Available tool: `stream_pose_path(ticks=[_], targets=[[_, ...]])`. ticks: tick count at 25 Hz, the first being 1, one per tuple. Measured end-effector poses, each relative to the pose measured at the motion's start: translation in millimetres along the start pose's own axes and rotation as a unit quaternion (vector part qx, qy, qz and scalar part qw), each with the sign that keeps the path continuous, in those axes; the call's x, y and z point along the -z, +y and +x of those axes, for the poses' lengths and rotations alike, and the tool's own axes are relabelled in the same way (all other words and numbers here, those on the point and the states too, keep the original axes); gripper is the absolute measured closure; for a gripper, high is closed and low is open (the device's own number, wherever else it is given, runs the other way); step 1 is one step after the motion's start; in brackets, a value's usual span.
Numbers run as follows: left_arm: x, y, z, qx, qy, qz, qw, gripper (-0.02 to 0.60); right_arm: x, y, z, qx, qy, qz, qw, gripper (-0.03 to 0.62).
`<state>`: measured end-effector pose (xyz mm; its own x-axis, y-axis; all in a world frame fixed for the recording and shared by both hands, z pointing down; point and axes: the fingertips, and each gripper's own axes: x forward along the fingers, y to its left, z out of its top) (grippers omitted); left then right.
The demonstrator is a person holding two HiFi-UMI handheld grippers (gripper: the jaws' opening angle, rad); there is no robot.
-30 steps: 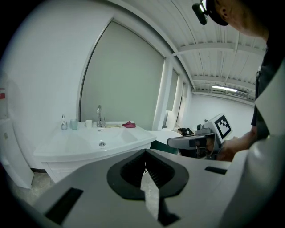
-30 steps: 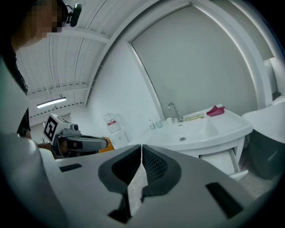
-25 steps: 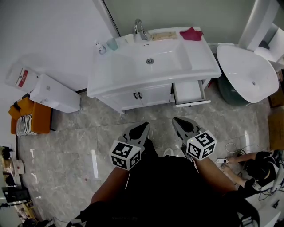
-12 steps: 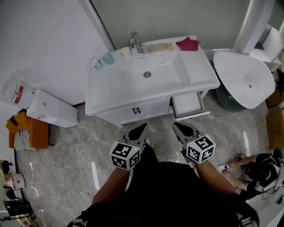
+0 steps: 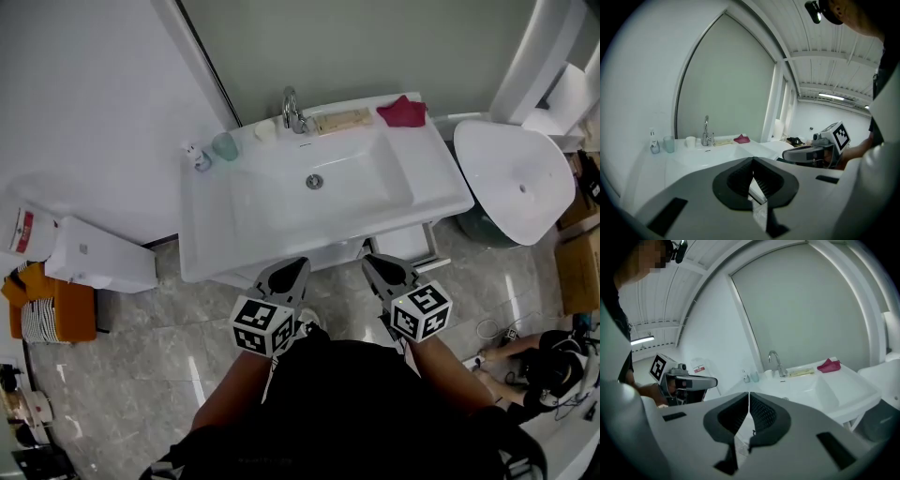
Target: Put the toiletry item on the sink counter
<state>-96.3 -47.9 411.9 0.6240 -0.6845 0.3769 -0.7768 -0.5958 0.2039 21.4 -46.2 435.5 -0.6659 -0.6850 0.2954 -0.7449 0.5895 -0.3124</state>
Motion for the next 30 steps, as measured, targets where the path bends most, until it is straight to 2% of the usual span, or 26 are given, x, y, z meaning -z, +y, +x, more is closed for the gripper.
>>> stream_pose_path(ticks=[11, 16, 23, 30], targets=[[-33.1, 96.3, 21.2, 0.031, 0.001, 0.012, 0.9994, 0.577, -35.6, -3.8, 84.7, 0.040, -0.001, -0.005, 0.999, 0.589], [-38.6, 127.0, 25.9, 0.047, 0.002, 0.012, 0.9988, 0.577, -38.3, -0.4, 114.8, 0.053, 0.011, -0.012, 0.998, 0.589], [-38.1, 163.6, 28.5, 0.039, 0.006, -0.005, 0.9992, 0.577, -48.6, -3.4, 137.1, 0.064, 0.023, -0.037, 0.997, 0.589], [-25.8, 186.8, 28.1, 0.020, 0.021, -0.018, 0.9994, 0.577, -61.9, -36.3, 153.8, 0.084, 0.037, -0.069, 0.993, 0.589]])
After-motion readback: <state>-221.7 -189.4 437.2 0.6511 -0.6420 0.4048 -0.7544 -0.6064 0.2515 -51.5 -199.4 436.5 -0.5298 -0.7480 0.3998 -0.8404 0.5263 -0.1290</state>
